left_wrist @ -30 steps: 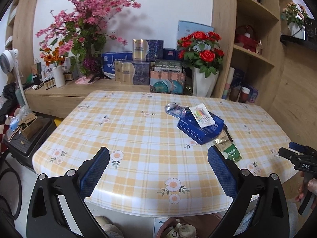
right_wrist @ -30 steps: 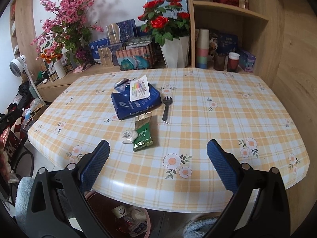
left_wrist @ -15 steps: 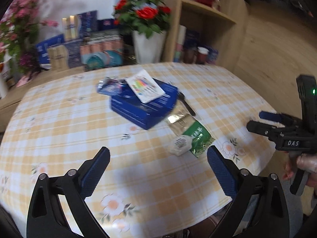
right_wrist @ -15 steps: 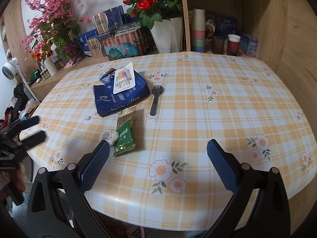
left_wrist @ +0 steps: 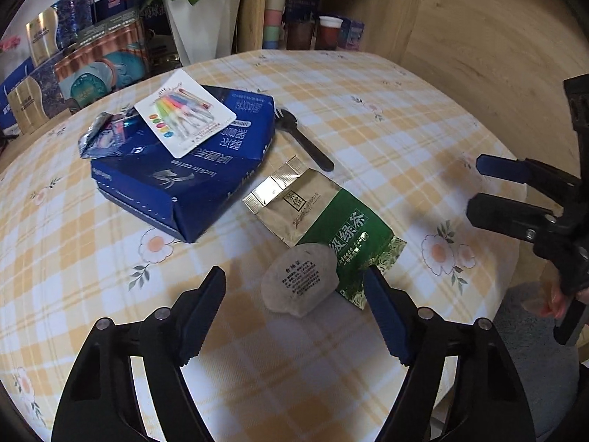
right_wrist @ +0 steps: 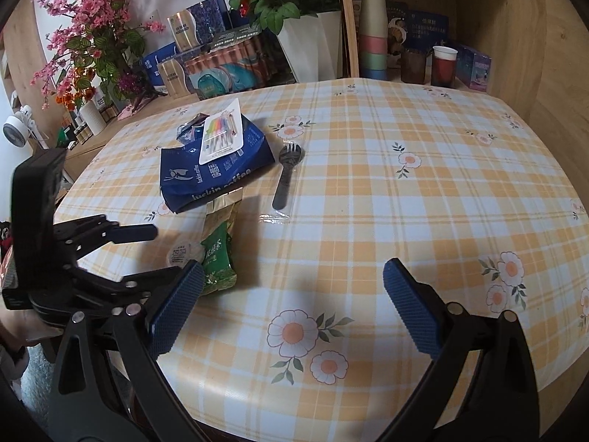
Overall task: Collect trash
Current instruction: 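Move the left gripper to the white round packet and grasp it, then grasp the green-and-gold tea packet with the right gripper while the left holds the white packet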
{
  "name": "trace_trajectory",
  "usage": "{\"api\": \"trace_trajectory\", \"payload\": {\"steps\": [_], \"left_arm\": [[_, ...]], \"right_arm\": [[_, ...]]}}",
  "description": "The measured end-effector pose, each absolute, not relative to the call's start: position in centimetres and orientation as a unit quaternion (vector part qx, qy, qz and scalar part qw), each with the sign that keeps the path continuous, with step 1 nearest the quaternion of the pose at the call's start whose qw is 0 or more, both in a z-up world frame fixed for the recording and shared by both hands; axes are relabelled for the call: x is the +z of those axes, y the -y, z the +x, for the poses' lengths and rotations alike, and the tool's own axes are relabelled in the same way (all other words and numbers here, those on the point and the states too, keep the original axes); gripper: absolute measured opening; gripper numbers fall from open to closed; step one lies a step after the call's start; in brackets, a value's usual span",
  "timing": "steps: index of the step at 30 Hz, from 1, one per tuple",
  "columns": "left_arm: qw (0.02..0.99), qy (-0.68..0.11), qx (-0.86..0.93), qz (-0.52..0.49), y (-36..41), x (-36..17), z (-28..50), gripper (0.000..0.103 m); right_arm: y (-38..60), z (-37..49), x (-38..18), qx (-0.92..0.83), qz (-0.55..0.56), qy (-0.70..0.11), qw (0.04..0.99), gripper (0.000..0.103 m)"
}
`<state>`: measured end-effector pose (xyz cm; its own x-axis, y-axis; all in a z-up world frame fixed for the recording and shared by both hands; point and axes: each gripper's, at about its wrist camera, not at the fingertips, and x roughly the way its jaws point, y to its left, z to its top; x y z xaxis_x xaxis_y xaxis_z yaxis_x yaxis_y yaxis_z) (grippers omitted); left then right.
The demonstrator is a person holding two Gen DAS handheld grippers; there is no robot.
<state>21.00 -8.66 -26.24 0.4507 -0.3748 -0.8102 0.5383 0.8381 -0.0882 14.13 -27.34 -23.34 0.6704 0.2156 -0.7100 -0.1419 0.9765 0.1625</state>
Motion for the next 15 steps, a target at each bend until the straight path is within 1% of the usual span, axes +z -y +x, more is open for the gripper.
{"api": "trace_trajectory", "payload": {"steps": [2, 3, 5, 6, 9, 10, 11, 15], "left_arm": [[0.845, -0.457, -0.262, 0.097, 9.1, -26.7, 21.4, 0.068], [0.844, -0.461, -0.254, 0.102, 9.3, -26.9, 21.6, 0.066], [0.841, -0.47, -0.249, 0.1, 9.6, -27.2, 21.9, 0.066], [0.842, -0.469, -0.247, 0.101, 9.7, -27.2, 21.9, 0.066], [0.842, -0.469, -0.243, 0.112, 10.1, -27.2, 21.8, 0.066], [0.843, -0.467, -0.243, 0.112, 10.0, -27.1, 21.8, 0.057], [0.844, -0.465, -0.243, 0.112, 10.0, -27.1, 21.7, 0.045], [0.847, -0.471, -0.235, 0.075, 8.4, -26.9, 21.4, 0.045]], "right_arm": [[27.3, 14.2, -23.5, 0.099, 0.046, -0.396, 0.912, 0.095], [27.3, 14.2, -23.6, 0.099, 0.047, -0.397, 0.911, 0.094], [27.3, 14.3, -23.8, 0.101, 0.047, -0.4, 0.91, 0.09], [27.3, 14.3, -23.9, 0.102, 0.047, -0.401, 0.909, 0.09], [27.1, 14.3, -24.1, 0.104, 0.043, -0.405, 0.907, 0.084], [26.9, 14.4, -24.2, 0.107, 0.043, -0.407, 0.906, 0.083], [26.8, 14.3, -24.2, 0.11, 0.043, -0.407, 0.906, 0.083], [25.8, 14.6, -24.4, 0.126, 0.032, -0.409, 0.903, 0.08]]}}
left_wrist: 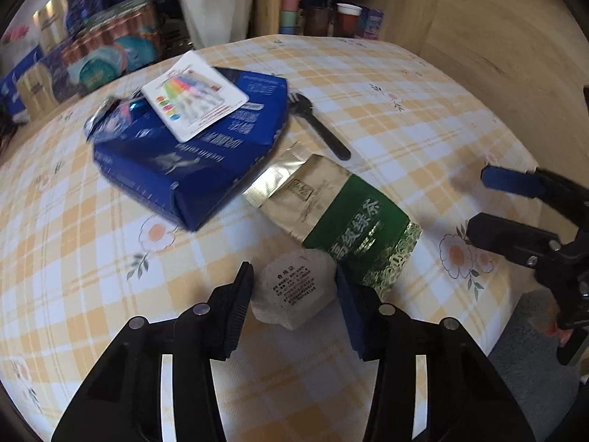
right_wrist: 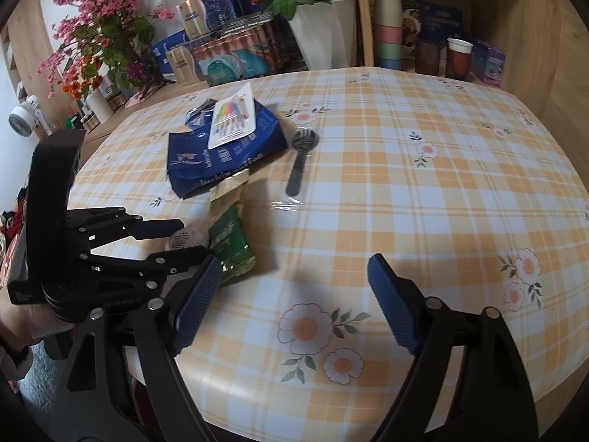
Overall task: Collect trash
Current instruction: 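Grasp the green-and-gold tea packet with the right gripper while the left holds the white packet, then carry the white packet and tea packet over the bin with both grippers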
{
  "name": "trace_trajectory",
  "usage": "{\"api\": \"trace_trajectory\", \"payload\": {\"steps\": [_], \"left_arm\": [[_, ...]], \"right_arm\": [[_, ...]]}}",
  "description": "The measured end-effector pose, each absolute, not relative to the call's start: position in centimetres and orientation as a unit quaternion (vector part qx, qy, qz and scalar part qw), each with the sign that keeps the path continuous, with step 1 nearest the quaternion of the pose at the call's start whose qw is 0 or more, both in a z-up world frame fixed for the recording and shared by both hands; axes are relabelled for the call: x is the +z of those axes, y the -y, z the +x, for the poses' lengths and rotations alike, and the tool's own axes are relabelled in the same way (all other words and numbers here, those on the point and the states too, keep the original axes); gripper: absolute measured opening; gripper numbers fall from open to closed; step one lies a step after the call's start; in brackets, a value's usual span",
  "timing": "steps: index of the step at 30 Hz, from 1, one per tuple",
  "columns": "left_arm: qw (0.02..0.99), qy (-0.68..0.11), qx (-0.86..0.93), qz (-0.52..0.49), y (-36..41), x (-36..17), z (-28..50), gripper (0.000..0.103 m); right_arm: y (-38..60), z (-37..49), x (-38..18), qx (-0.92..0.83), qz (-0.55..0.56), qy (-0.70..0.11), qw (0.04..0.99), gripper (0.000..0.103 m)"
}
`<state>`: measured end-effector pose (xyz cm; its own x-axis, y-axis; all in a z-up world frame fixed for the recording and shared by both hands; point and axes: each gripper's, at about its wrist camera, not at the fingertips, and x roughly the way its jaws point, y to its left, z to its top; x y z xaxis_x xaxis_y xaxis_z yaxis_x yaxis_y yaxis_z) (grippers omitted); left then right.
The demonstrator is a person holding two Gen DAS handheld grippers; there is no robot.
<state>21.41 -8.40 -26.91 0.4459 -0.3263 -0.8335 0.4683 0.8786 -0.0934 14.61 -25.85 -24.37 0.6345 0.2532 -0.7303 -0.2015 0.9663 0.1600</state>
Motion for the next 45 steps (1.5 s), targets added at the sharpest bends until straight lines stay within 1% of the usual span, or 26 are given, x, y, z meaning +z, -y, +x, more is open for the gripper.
{"api": "trace_trajectory", "payload": {"steps": [2, 10, 15, 21, 23, 24, 26, 29, 35, 45], "left_arm": [[0.852, -0.472, -0.223, 0.034, 6.7, -26.6, 21.1, 0.045], [0.88, -0.443, -0.168, -0.031, 1.1, -24.3, 19.3, 0.045], [0.893, -0.424, -0.143, -0.046, -1.3, -22.7, 18.0, 0.045], [0.904, -0.403, -0.13, -0.058, -3.2, -20.9, 16.3, 0.045], [0.907, -0.395, -0.129, -0.064, -3.6, -20.2, 15.6, 0.045], [0.909, -0.391, -0.129, -0.065, -3.6, -19.9, 15.4, 0.045], [0.913, -0.381, -0.129, -0.063, -3.7, -19.1, 14.5, 0.045], [0.917, -0.372, -0.129, -0.061, -3.9, -18.3, 13.7, 0.045], [0.924, -0.355, -0.129, -0.067, -4.3, -16.6, 11.8, 0.045], [0.933, -0.327, -0.132, -0.077, -4.8, -13.7, 7.5, 0.045]], "right_arm": [[25.2, 15.0, -24.5, 0.136, 0.022, -0.411, 0.901, 0.079], [21.4, 18.1, -25.0, 0.179, -0.005, -0.42, 0.89, 0.076], [19.2, 20.2, -26.0, 0.185, -0.022, -0.439, 0.879, 0.069], [18.3, 21.5, -27.0, 0.183, -0.031, -0.463, 0.867, 0.055], [18.1, 21.5, -27.5, 0.18, -0.039, -0.475, 0.861, 0.042], [18.1, 21.3, -27.6, 0.18, -0.039, -0.474, 0.861, 0.04], [18.3, 20.7, -27.3, 0.184, -0.032, -0.473, 0.861, 0.028], [18.5, 19.8, -26.4, 0.18, -0.032, -0.458, 0.87, 0.019], [19.7, 17.2, -23.8, 0.175, -0.008, -0.422, 0.89, 0.017], [20.1, 11.9, -19.1, 0.187, 0.005, -0.364, 0.912, 0.017]]}}
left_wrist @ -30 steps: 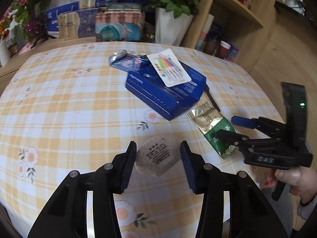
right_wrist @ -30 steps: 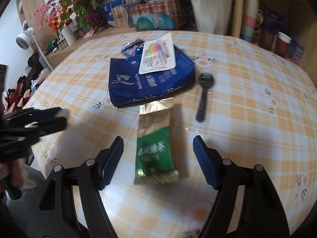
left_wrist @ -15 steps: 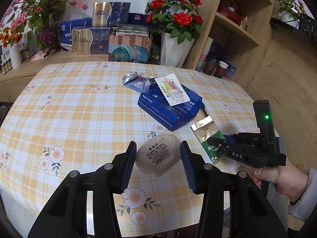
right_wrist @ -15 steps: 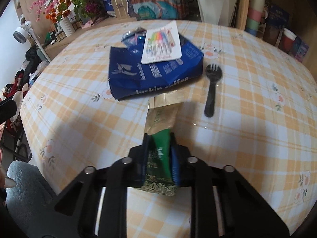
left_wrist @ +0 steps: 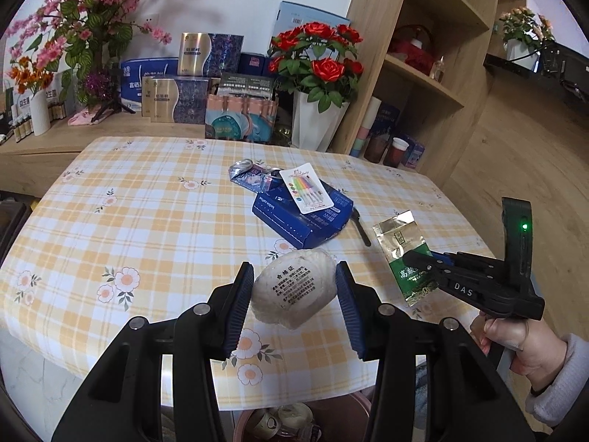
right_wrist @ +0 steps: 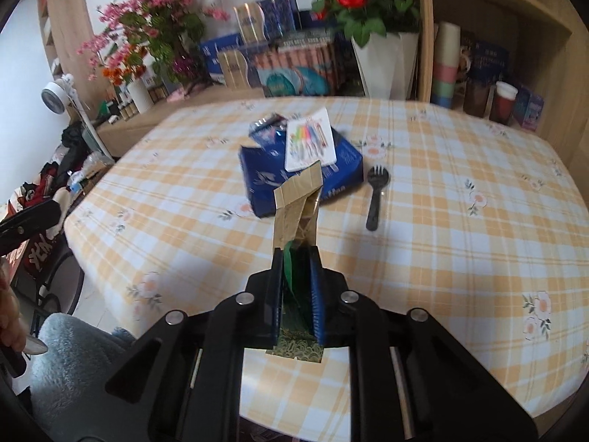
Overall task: Collect trash
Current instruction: 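Carry the white packet and tea packet over the bin with both grippers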
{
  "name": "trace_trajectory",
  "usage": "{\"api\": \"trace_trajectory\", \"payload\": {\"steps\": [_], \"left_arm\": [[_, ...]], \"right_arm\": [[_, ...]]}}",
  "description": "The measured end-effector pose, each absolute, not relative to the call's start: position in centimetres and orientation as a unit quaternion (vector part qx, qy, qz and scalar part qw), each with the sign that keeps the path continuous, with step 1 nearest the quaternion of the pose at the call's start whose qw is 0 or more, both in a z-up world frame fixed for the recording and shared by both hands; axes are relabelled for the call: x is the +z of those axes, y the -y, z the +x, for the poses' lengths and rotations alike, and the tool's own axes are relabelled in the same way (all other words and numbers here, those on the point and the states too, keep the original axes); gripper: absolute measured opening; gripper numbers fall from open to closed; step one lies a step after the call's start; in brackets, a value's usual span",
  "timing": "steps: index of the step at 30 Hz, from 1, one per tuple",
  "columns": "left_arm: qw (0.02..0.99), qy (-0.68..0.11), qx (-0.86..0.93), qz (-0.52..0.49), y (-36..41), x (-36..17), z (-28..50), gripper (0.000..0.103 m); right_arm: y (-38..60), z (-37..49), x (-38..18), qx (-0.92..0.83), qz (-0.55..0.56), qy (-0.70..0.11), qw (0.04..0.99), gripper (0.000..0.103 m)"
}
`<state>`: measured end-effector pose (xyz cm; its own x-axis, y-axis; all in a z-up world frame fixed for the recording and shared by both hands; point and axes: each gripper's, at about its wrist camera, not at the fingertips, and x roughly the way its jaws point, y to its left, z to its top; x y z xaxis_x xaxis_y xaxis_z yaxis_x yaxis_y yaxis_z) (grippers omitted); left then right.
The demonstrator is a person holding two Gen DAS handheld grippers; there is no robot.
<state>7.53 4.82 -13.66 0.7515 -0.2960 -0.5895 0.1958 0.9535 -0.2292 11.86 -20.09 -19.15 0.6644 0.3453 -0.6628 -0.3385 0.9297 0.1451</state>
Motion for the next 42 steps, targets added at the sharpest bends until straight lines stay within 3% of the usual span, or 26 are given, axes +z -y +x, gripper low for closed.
{"api": "trace_trajectory", "payload": {"steps": [19, 42], "left_arm": [[0.947, -0.28, -0.134, -0.084, -5.7, -9.3, -1.1, 0.045], [0.952, -0.265, -0.128, -0.085, -6.7, -8.8, -5.9, 0.045]], "right_arm": [[20.1, 0.6, -13.9, 0.214, -0.014, -0.274, 0.937, 0.017], [18.0, -5.4, -14.6, 0.266, -0.021, -0.288, 0.92, 0.017]]}}
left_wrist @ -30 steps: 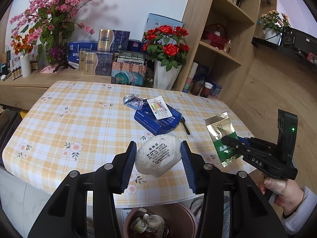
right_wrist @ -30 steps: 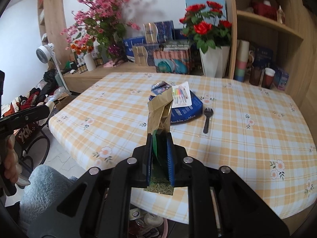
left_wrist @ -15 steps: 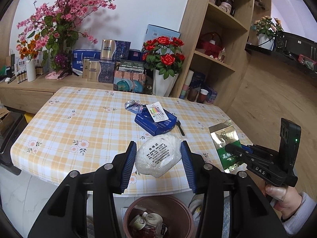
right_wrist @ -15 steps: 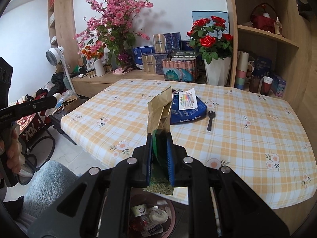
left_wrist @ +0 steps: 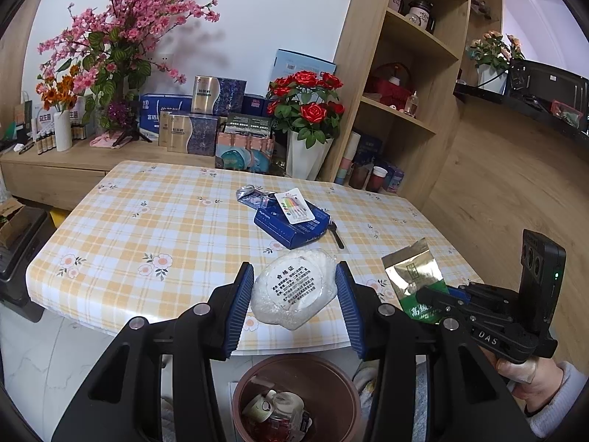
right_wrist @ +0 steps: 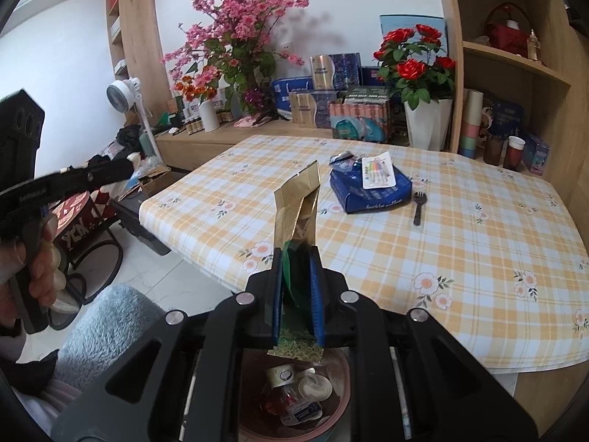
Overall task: Collect trash
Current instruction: 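Carry the white packet and tea packet over the bin with both grippers, then open the right gripper to drop the tea packet into the bin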
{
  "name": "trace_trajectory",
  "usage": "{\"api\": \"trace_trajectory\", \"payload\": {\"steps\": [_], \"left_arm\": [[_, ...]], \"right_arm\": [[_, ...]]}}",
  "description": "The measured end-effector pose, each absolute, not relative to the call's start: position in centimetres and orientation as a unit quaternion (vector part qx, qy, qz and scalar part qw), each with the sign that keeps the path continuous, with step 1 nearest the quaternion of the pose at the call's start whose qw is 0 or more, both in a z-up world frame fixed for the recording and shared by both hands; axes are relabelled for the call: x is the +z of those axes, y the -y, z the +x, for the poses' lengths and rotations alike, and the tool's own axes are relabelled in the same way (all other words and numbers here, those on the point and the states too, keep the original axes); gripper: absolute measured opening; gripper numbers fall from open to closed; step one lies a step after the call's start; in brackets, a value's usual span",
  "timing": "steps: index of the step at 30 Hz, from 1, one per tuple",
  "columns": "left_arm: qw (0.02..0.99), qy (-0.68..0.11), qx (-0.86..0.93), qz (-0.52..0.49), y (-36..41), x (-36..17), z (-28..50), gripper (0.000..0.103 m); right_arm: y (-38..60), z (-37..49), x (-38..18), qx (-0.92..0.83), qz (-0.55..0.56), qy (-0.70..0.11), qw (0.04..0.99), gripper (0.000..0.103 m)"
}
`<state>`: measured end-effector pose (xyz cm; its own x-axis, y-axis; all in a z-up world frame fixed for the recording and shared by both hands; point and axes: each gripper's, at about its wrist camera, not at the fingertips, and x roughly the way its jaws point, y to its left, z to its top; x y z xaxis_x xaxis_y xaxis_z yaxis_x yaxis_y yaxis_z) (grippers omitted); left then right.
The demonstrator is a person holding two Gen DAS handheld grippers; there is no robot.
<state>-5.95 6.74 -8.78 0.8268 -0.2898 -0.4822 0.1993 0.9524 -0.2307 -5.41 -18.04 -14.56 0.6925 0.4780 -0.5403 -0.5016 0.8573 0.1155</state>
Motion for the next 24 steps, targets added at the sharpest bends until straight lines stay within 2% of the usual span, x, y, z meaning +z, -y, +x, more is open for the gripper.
{"api": "trace_trajectory", "payload": {"steps": [9, 12, 13, 15, 16, 17, 18, 19, 24], "left_arm": [[0.95, -0.269, -0.133, -0.087, -6.4, -8.8, -6.0, 0.045], [0.949, -0.271, -0.134, -0.088, -6.4, -9.0, -5.9, 0.045], [0.949, -0.272, -0.134, -0.088, -6.5, -9.1, -5.8, 0.045], [0.948, -0.274, -0.136, -0.089, -6.4, -9.2, -5.7, 0.045], [0.948, -0.275, -0.137, -0.088, -6.3, -9.3, -5.7, 0.045], [0.947, -0.276, -0.139, -0.088, -6.2, -9.4, -5.7, 0.045], [0.946, -0.277, -0.141, -0.088, -6.2, -9.5, -5.7, 0.045], [0.946, -0.278, -0.142, -0.088, -6.1, -9.5, -5.6, 0.045], [0.945, -0.281, -0.149, -0.082, -5.5, -9.8, -5.5, 0.045]], "right_arm": [[16.9, -5.2, -16.0, 0.288, -0.022, -0.315, 0.904, 0.017], [16.9, -5.2, -15.8, 0.278, -0.023, -0.308, 0.91, 0.027], [17.2, -5.1, -15.6, 0.27, -0.022, -0.303, 0.913, 0.035], [17.8, -4.9, -15.2, 0.257, -0.017, -0.295, 0.92, 0.054], [18.2, -4.8, -14.8, 0.243, -0.013, -0.285, 0.927, 0.073], [18.6, -4.8, -14.4, 0.234, -0.009, -0.278, 0.932, 0.083], [19.1, -4.7, -14.1, 0.225, -0.005, -0.269, 0.936, 0.087], [19.5, -4.6, -13.8, 0.216, -0.001, -0.263, 0.94, 0.095], [21.4, -4.0, -12.7, 0.179, 0.02, -0.248, 0.952, 0.097]]}}
